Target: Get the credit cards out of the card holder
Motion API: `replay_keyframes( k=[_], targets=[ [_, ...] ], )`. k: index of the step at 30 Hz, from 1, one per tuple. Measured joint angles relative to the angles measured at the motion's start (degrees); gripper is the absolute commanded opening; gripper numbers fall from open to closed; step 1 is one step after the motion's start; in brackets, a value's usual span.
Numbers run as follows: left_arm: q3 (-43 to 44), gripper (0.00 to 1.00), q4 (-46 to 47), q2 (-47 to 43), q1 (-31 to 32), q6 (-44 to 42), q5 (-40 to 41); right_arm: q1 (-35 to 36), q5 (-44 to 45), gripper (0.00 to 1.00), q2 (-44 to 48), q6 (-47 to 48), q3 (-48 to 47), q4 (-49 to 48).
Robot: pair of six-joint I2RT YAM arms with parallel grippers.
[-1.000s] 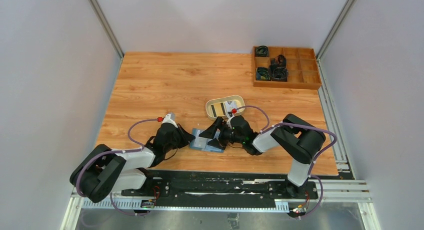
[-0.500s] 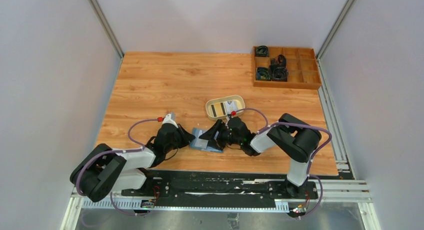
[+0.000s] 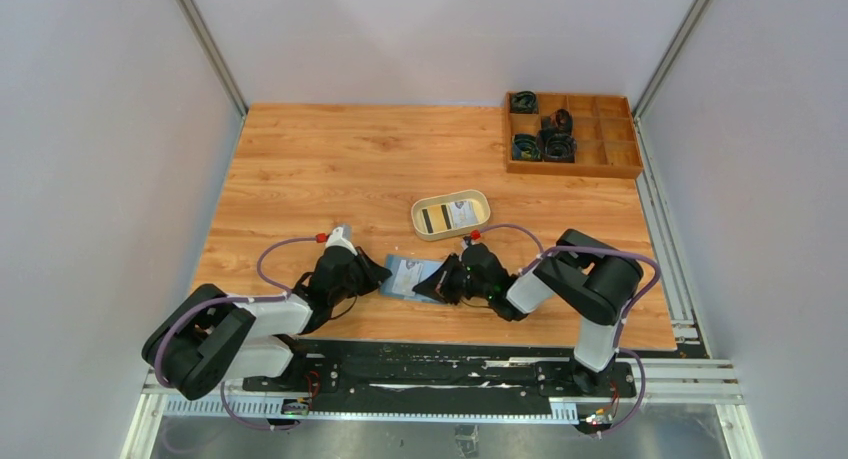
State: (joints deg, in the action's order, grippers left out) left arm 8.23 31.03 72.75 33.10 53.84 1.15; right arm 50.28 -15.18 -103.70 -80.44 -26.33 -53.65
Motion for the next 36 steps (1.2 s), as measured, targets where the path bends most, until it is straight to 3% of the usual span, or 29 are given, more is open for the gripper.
replay_keyframes(
  k=[10,24,36],
  targets=[
    [0.0,0.0,0.04,0.02,0.0,-0.02,0.0,-0.96,-0.24,0.0,4.72,4.2,4.52,0.11],
    [0.0,0.0,0.07,0.02,0.02,-0.04,0.02,-10.91,-10.34,0.0,23.69,29.18,2.78,25.33],
    [0.07,0.0,0.04,0.11,0.02,-0.22,0.0,-24.04,-21.35,0.0,27.08,40.96,-8.31,39.82]
  ],
)
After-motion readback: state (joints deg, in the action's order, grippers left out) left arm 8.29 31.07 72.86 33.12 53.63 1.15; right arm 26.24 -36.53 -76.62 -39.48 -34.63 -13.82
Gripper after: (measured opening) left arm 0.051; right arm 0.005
